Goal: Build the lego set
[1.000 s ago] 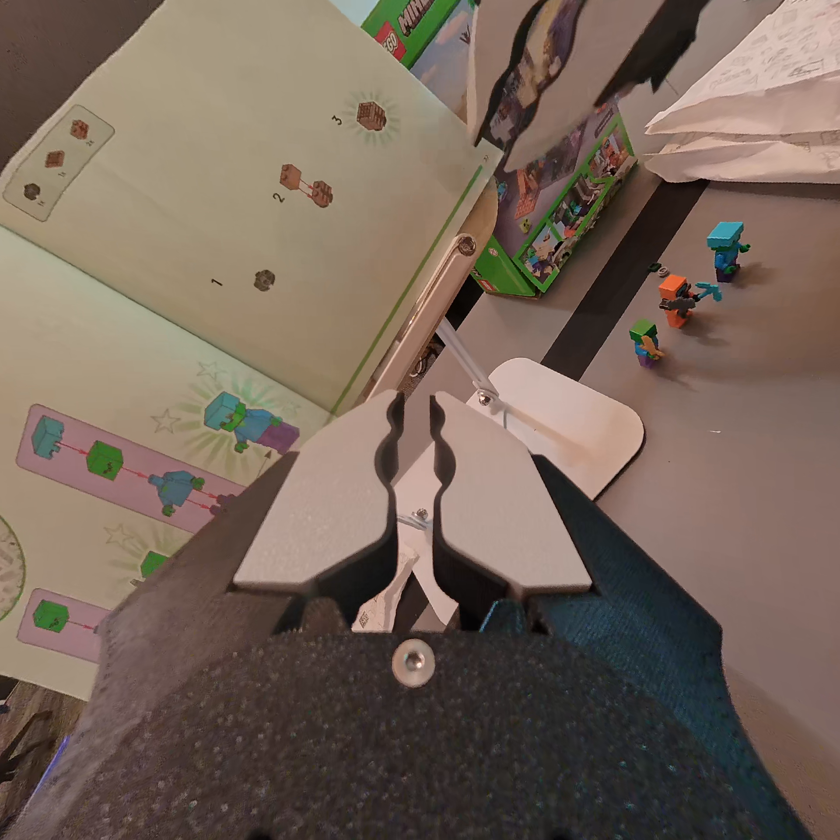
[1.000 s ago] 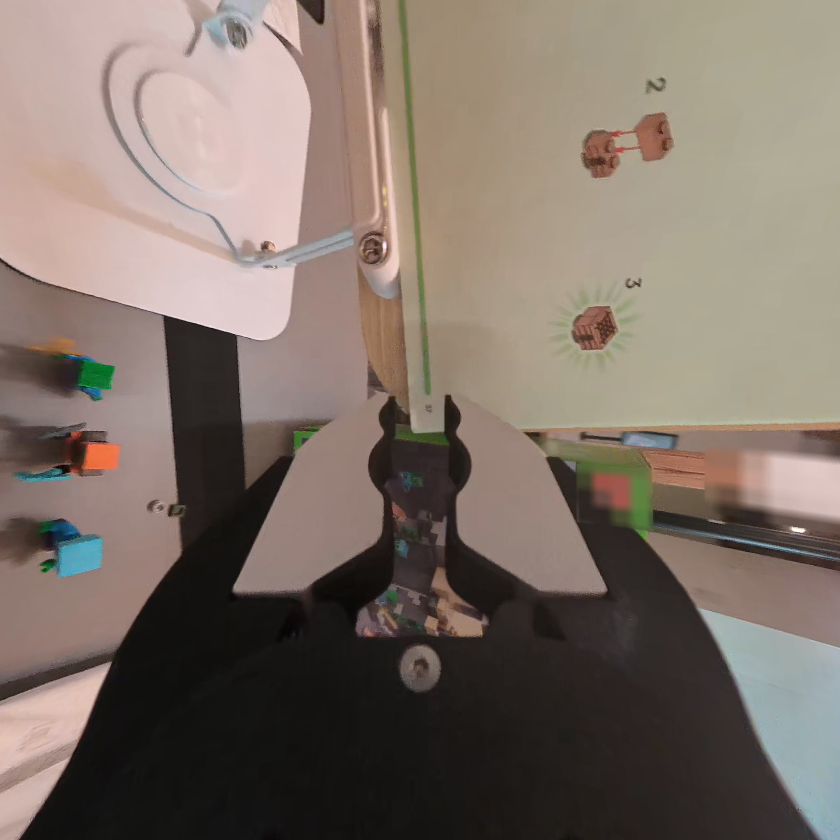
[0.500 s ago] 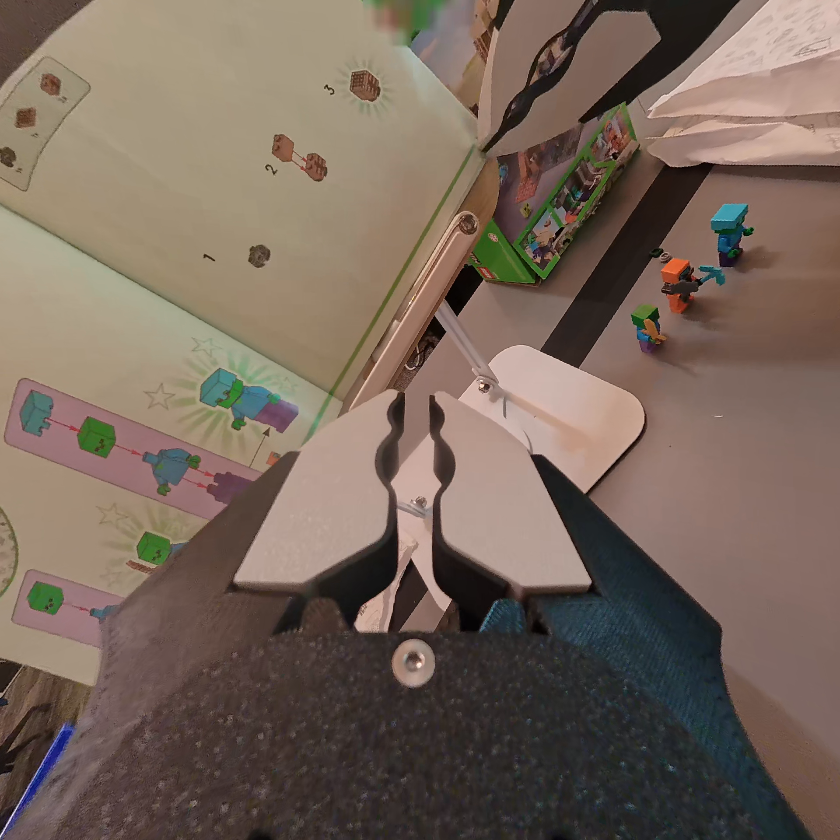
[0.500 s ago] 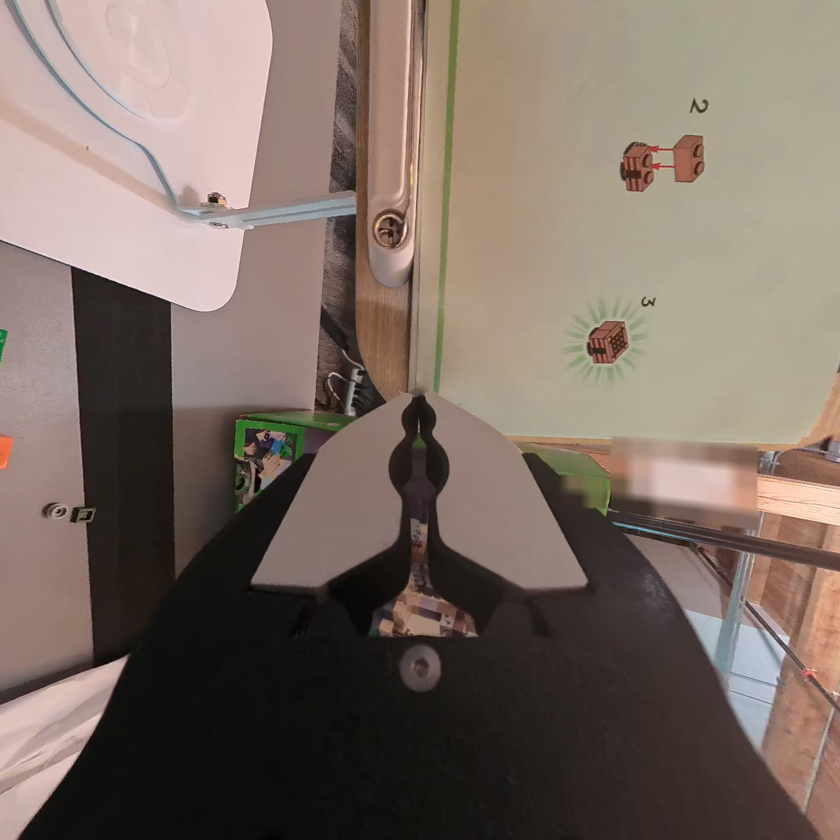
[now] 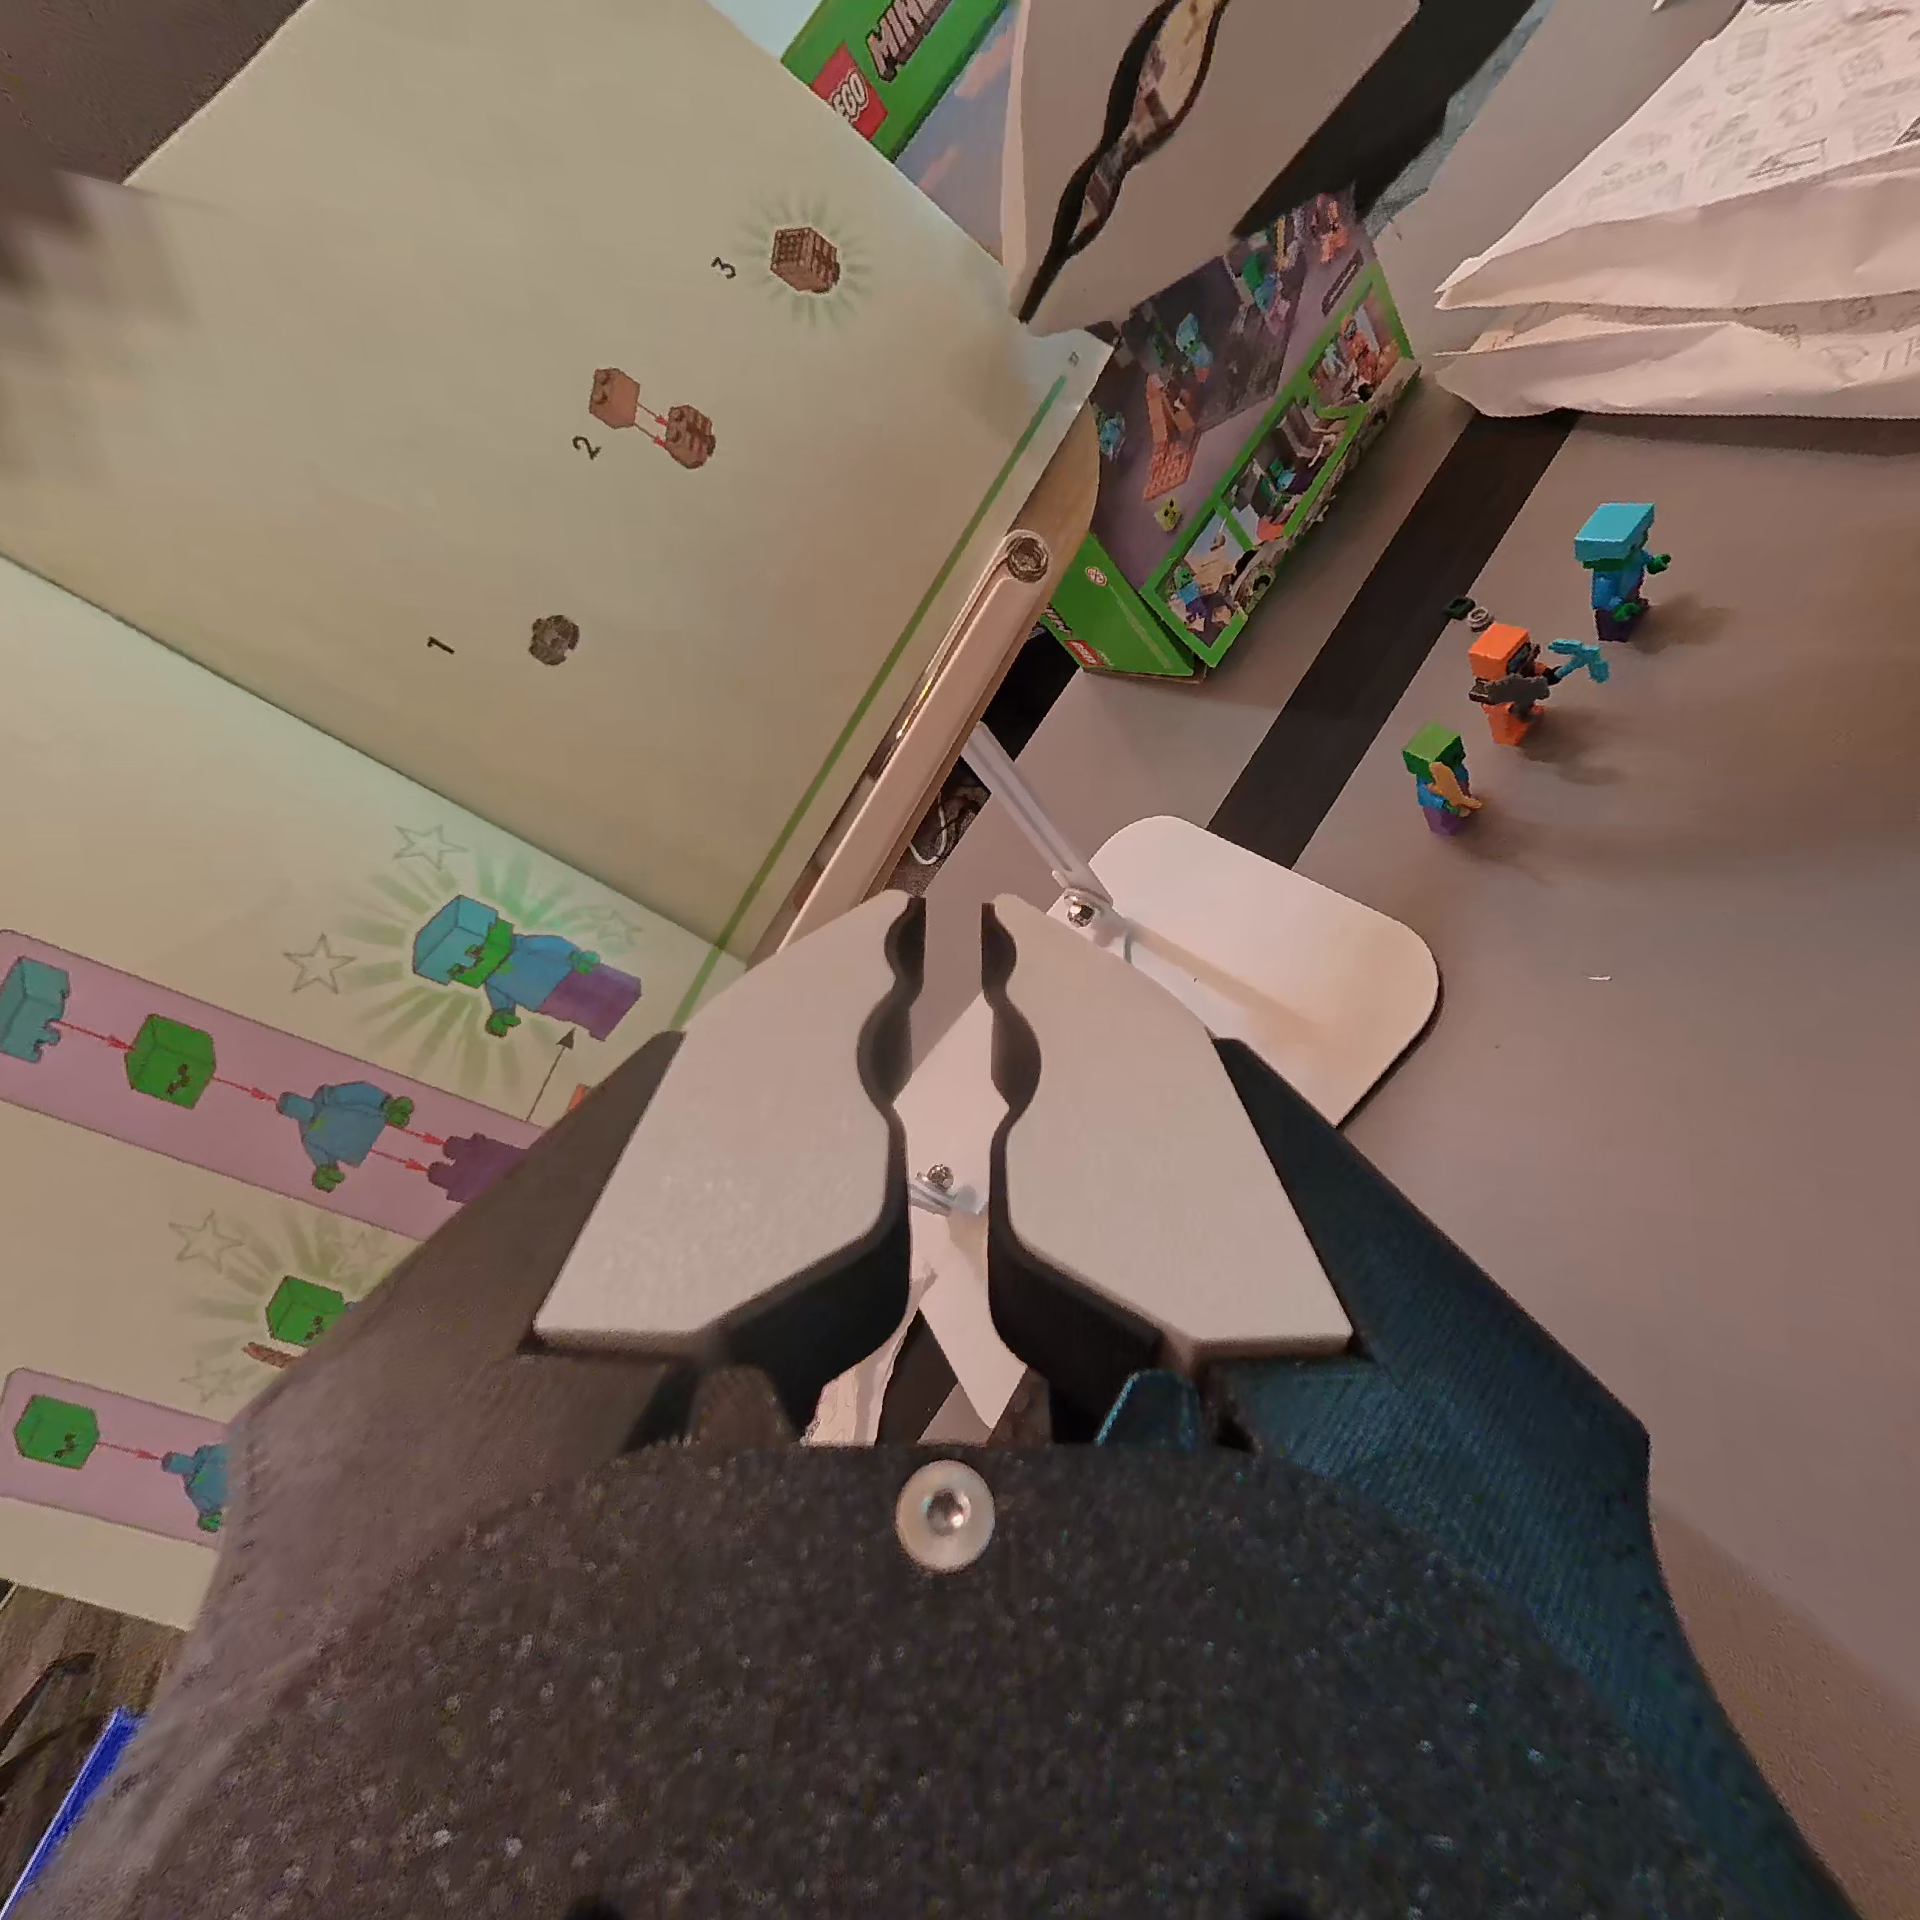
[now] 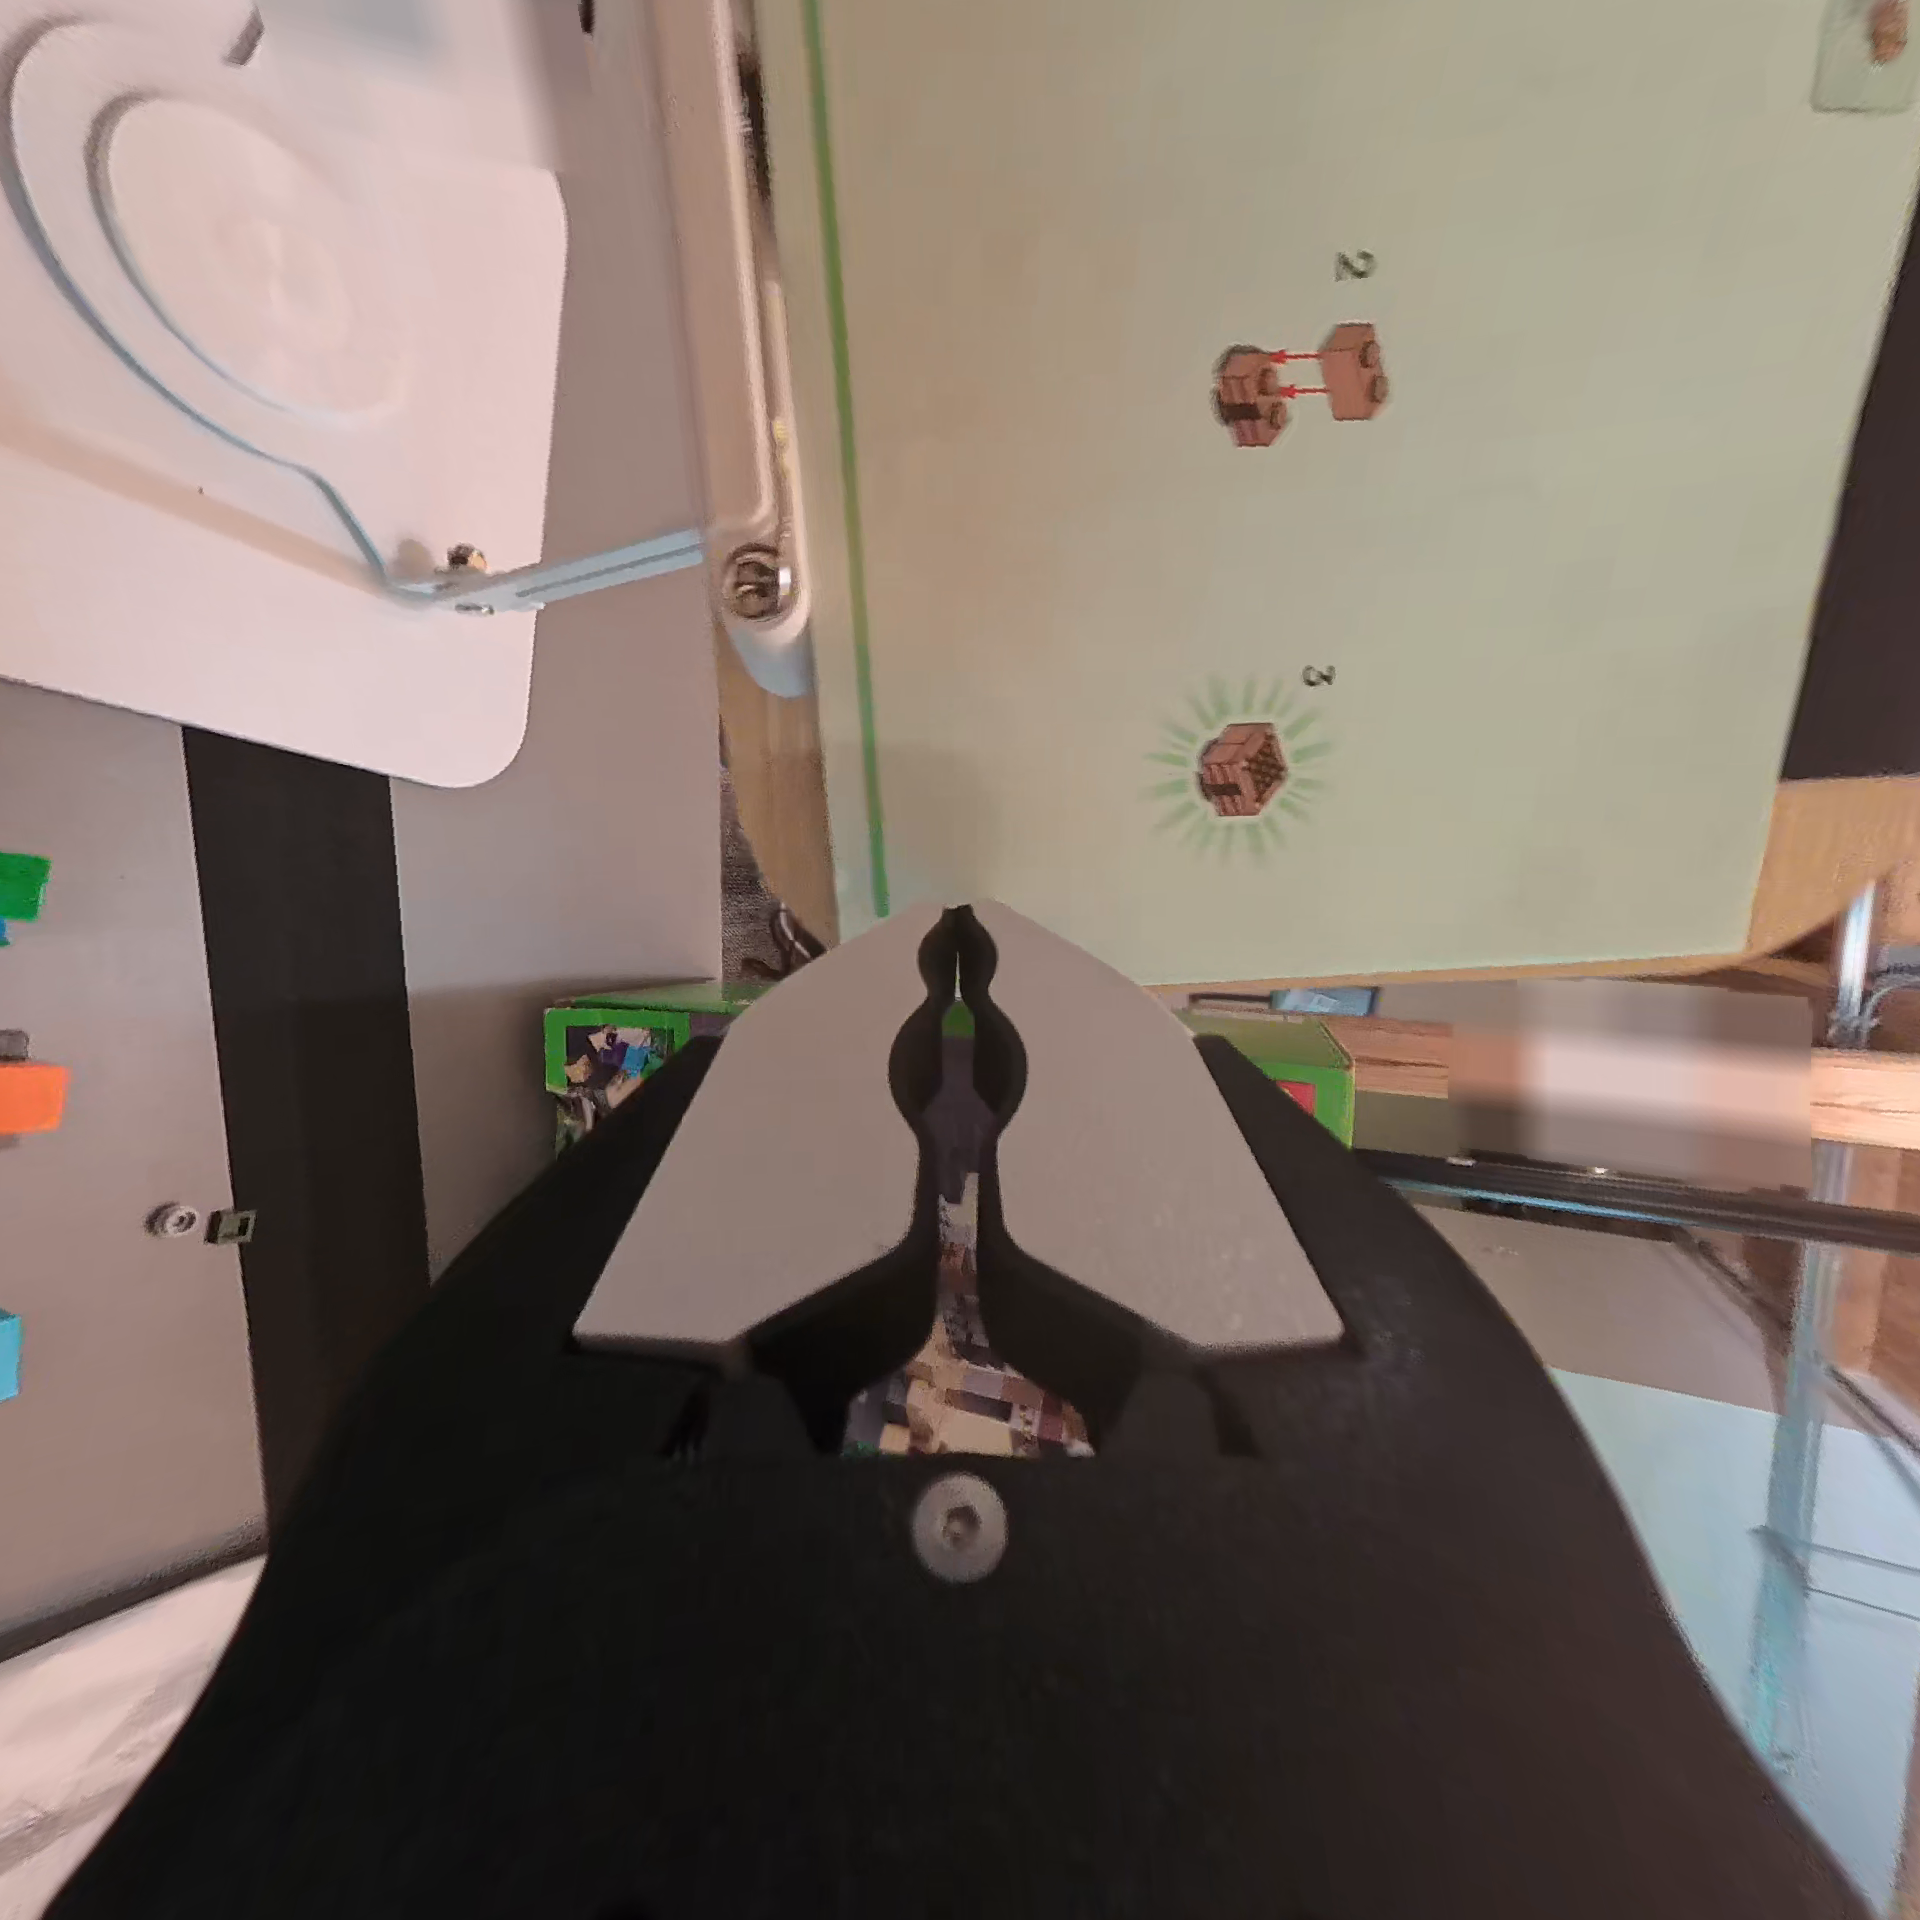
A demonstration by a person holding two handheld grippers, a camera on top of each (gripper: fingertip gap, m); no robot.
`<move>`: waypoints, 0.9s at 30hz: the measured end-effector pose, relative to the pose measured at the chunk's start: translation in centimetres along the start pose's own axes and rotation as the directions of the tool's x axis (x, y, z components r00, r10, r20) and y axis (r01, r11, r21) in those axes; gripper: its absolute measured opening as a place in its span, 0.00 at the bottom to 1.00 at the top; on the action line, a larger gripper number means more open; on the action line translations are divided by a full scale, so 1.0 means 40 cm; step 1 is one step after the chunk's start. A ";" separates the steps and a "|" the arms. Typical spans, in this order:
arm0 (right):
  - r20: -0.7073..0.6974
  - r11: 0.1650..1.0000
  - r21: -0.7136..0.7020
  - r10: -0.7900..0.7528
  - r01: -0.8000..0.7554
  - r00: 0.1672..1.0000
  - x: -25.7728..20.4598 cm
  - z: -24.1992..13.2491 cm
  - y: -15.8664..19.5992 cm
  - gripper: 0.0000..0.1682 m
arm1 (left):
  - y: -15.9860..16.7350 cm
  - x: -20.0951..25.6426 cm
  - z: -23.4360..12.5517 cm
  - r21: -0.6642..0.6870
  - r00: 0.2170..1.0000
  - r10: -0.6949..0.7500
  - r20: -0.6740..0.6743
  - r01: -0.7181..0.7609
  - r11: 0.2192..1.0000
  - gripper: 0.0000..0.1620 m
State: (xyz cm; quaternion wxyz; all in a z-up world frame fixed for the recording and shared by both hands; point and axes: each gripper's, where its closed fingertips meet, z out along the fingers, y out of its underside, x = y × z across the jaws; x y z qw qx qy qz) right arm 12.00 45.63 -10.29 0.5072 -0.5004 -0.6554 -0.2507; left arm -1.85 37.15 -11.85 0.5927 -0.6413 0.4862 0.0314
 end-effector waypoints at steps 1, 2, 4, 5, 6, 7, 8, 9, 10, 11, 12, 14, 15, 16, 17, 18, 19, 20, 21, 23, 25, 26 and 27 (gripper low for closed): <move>0.002 1.000 0.000 -0.030 0.030 1.000 -0.011 0.001 0.000 0.00 | 0.000 0.002 0.000 -0.001 1.000 0.001 -0.001 -0.001 1.000 0.06; 0.001 0.998 0.000 -0.055 0.055 0.998 -0.022 0.003 -0.001 0.05 | 0.002 0.003 0.000 -0.002 1.000 0.002 -0.002 -0.002 1.000 0.06; -0.002 0.996 -0.023 -0.088 0.088 0.996 -0.041 0.010 0.004 0.13 | 0.004 0.005 -0.001 -0.003 1.000 0.000 -0.003 0.000 1.000 0.06; -0.010 0.994 -0.028 -0.104 0.104 0.995 -0.047 0.014 0.006 0.13 | 0.007 0.006 -0.001 -0.004 1.000 0.000 -0.004 0.000 1.000 0.06; -0.021 0.992 -0.036 -0.119 0.119 0.993 -0.051 0.017 0.008 0.14 | 0.009 0.006 -0.001 -0.007 1.000 0.000 -0.005 0.000 1.000 0.06; -0.035 0.990 -0.046 -0.136 0.134 0.990 -0.051 0.021 0.011 0.14 | 0.010 0.007 -0.001 -0.010 1.000 0.002 -0.005 -0.002 1.000 0.06; -0.051 0.987 -0.055 -0.154 0.151 0.987 -0.050 0.025 0.014 0.13 | 0.011 0.007 -0.002 -0.010 1.000 0.002 -0.005 -0.002 1.000 0.06; -0.062 0.984 -0.059 -0.169 0.165 0.984 -0.049 0.027 0.014 0.13 | 0.011 0.007 -0.002 -0.009 1.000 0.002 -0.005 -0.002 1.000 0.06; -0.073 0.983 -0.062 -0.178 0.174 0.981 -0.047 0.029 0.014 0.12 | 0.011 0.007 -0.003 -0.009 1.000 0.003 -0.005 -0.003 1.000 0.06; -0.087 0.981 -0.064 -0.186 0.181 0.979 -0.042 0.030 0.013 0.09 | 0.011 0.006 -0.004 -0.010 1.000 0.004 -0.004 -0.004 1.000 0.06; -0.091 0.980 -0.065 -0.192 0.186 0.977 -0.039 0.031 0.013 0.08 | 0.013 0.006 -0.004 -0.011 1.000 0.004 -0.003 -0.004 1.000 0.06; -0.086 0.980 -0.066 -0.194 0.189 0.977 -0.038 0.032 0.013 0.08 | 0.015 0.006 -0.005 -0.013 1.000 0.001 -0.005 -0.001 1.000 0.06; -0.083 0.979 -0.067 -0.198 0.192 0.977 -0.039 0.032 0.013 0.08 | 0.017 0.007 -0.004 -0.014 1.000 0.000 -0.006 0.000 1.000 0.06; -0.080 0.979 -0.068 -0.200 0.194 0.977 -0.039 0.032 0.013 0.08 | 0.018 0.008 -0.004 -0.015 1.000 0.000 -0.007 0.000 1.000 0.06; -0.074 0.979 -0.066 -0.199 0.194 0.977 -0.040 0.031 0.013 0.06 | 0.018 0.009 -0.004 -0.015 1.000 0.000 -0.007 0.000 1.000 0.06; -0.070 0.979 -0.065 -0.198 0.193 0.978 -0.042 0.031 0.012 0.04 | 0.018 0.011 -0.004 -0.015 1.000 0.001 -0.009 -0.001 1.000 0.06; -0.067 0.978 -0.065 -0.201 0.197 0.977 -0.043 0.031 0.014 0.00 | 0.019 0.012 -0.004 -0.015 1.000 0.001 -0.010 -0.001 1.000 0.06; -0.069 0.978 -0.064 -0.205 0.201 0.976 -0.044 0.031 0.014 0.00 | 0.019 0.014 -0.004 -0.015 1.000 0.001 -0.012 -0.001 1.000 0.06; -0.070 0.977 -0.063 -0.206 0.202 0.976 -0.044 0.031 0.014 0.00 | 0.019 0.015 -0.004 -0.016 1.000 0.001 -0.013 -0.002 1.000 0.06; -0.067 0.978 -0.063 -0.202 0.198 0.977 -0.043 0.030 0.014 0.00 | 0.020 0.017 -0.004 -0.017 1.000 0.004 -0.014 -0.004 1.000 0.06; -0.056 0.980 -0.061 -0.191 0.188 0.980 -0.042 0.030 0.013 0.00 | 0.021 0.018 -0.004 -0.018 1.000 0.003 -0.015 -0.004 1.000 0.06; -0.050 0.982 -0.058 -0.183 0.180 0.982 -0.041 0.029 0.013 0.00 | 0.021 0.018 -0.005 -0.019 1.000 0.004 -0.015 -0.004 1.000 0.06; -0.044 0.984 -0.055 -0.173 0.170 0.984 -0.040 0.027 0.012 0.00 | 0.020 0.017 -0.005 -0.019 1.000 0.006 -0.014 -0.006 1.000 0.06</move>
